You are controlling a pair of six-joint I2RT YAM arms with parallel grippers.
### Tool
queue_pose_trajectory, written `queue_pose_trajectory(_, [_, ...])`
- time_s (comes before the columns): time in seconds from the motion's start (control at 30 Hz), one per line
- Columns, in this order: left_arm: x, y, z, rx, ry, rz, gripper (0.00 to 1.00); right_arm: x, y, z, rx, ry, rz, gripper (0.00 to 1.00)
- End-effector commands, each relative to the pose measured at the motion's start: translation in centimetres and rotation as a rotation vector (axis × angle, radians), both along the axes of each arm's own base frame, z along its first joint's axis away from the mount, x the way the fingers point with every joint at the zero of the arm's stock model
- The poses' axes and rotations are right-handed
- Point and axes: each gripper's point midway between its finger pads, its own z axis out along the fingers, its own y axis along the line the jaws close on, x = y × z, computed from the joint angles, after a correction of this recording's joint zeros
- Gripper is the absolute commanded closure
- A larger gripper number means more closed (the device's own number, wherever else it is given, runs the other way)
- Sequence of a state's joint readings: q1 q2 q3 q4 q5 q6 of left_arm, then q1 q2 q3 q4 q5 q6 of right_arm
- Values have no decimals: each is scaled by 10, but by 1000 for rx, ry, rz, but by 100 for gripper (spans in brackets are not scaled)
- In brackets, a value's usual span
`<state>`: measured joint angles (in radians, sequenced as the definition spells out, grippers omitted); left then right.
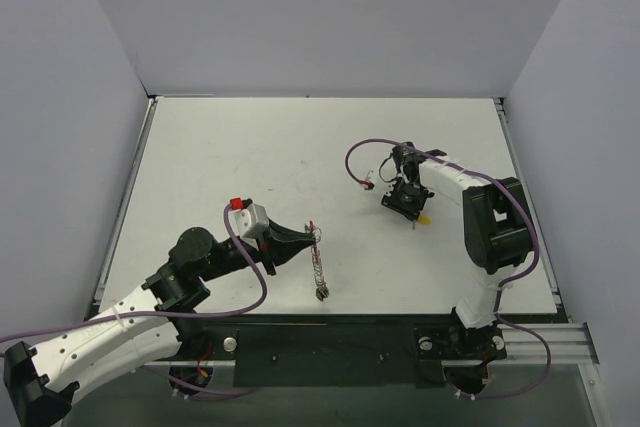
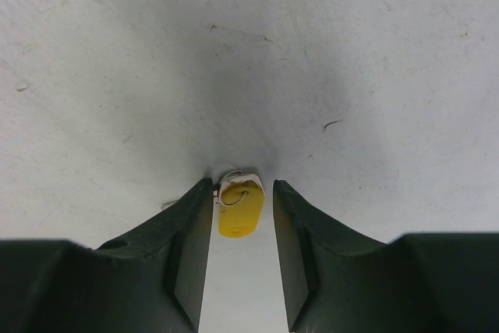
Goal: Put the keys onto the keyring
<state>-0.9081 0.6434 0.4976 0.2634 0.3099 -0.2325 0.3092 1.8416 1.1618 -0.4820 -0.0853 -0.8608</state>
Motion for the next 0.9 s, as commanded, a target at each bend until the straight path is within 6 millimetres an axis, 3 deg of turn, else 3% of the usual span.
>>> queue_pose_trajectory(0.0, [1, 3, 20, -60, -27, 13, 100, 2, -2, 13, -4, -10, -23, 68])
queue_pose_trajectory(0.87, [0, 2, 21, -66, -27, 8, 100, 6, -8, 20, 32, -21, -75, 75])
